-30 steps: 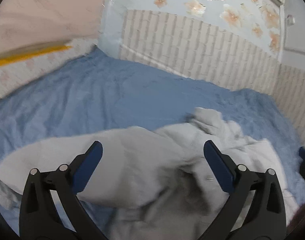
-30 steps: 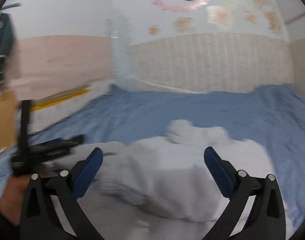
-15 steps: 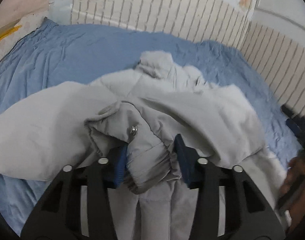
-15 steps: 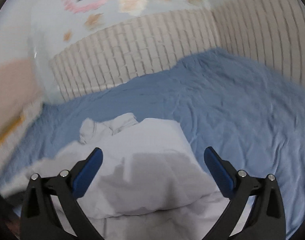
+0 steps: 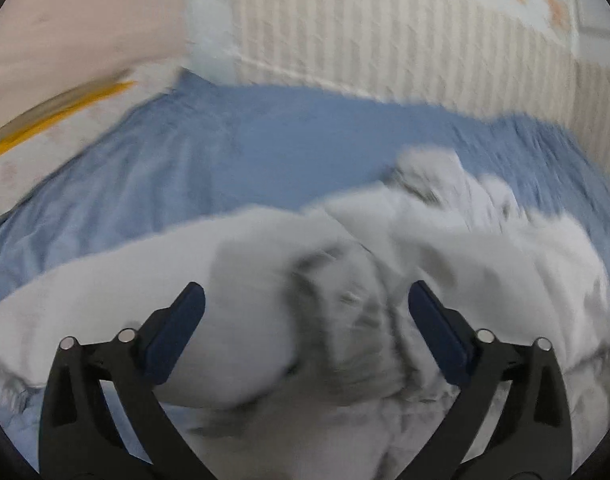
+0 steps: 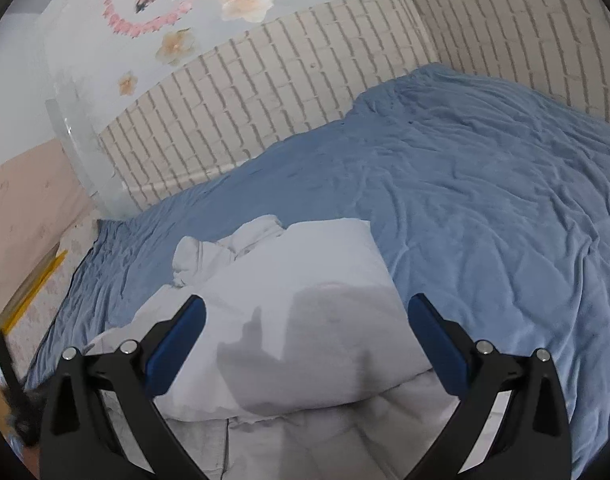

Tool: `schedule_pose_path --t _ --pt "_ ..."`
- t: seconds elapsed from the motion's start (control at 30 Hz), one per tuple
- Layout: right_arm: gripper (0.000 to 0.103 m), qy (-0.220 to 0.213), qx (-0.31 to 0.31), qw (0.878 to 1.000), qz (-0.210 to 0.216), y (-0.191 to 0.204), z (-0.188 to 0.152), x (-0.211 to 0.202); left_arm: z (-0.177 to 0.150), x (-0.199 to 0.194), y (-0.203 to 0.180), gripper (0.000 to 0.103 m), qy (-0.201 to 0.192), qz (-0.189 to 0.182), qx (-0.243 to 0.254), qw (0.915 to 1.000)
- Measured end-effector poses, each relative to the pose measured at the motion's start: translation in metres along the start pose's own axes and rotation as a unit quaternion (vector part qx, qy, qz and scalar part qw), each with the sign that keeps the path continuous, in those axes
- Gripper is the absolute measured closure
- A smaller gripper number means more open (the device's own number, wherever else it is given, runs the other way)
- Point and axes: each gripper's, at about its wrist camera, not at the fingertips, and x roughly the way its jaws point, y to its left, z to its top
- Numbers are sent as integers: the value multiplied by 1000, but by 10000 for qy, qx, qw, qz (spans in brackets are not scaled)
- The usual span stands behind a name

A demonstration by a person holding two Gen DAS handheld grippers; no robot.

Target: Fold large clothes

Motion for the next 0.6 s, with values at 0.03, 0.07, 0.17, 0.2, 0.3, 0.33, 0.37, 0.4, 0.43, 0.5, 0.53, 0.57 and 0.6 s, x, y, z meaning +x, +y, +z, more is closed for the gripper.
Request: schedule_pose_path --t 0.03,0.07,0.17,0.2,0.3,0.33,0.37,0.4,0.43,0.5,0.53,0.57,0.6 --pt "2 -2 -17 10000 -9 0 0 0 2 -10 16 3 -55 134 -189 9997" --pt "2 -7 -1 10000 -9 0 0 0 5 -17 30 3 -78 232 -343 9991" --pt "2 -13 33 10000 -6 1 1 -1 -6 -37 92 3 -81 535 -1496 9873" --pt "2 -8 19 10000 4 1 1 -1 -16 -43 116 3 -61 623 -2026 9773" --pt "2 11 -102 9999 43 4 2 0 -49 -64 182 3 -239 1239 -3484 9288" --pt "2 2 -165 9998 56 7 2 0 -61 -76 204 3 -370 1649 -3972 9021" --pt "2 -3 -213 9997 70 9 3 -1 -67 -83 216 3 -454 1828 -4207 8874" --pt "2 -9 -257 9996 86 10 4 -1 -73 -90 227 3 -528 2020 -4405 8731" --pt "2 -17 -279 9996 95 11 3 -1 -78 -92 237 3 -528 2164 -4549 8622" --pt "2 -17 -313 9995 80 12 3 -1 -82 -81 248 3 -313 2062 -4651 8603" --pt "2 -10 -314 9995 76 11 3 -1 -86 -69 255 3 -108 1905 -4753 8589" --pt "2 -10 -305 9995 81 11 3 -1 -89 -61 256 3 -7 1786 -4844 8564" --pt "2 -16 -303 9995 73 11 3 -1 -93 -55 260 3 54 1632 -4963 8527"
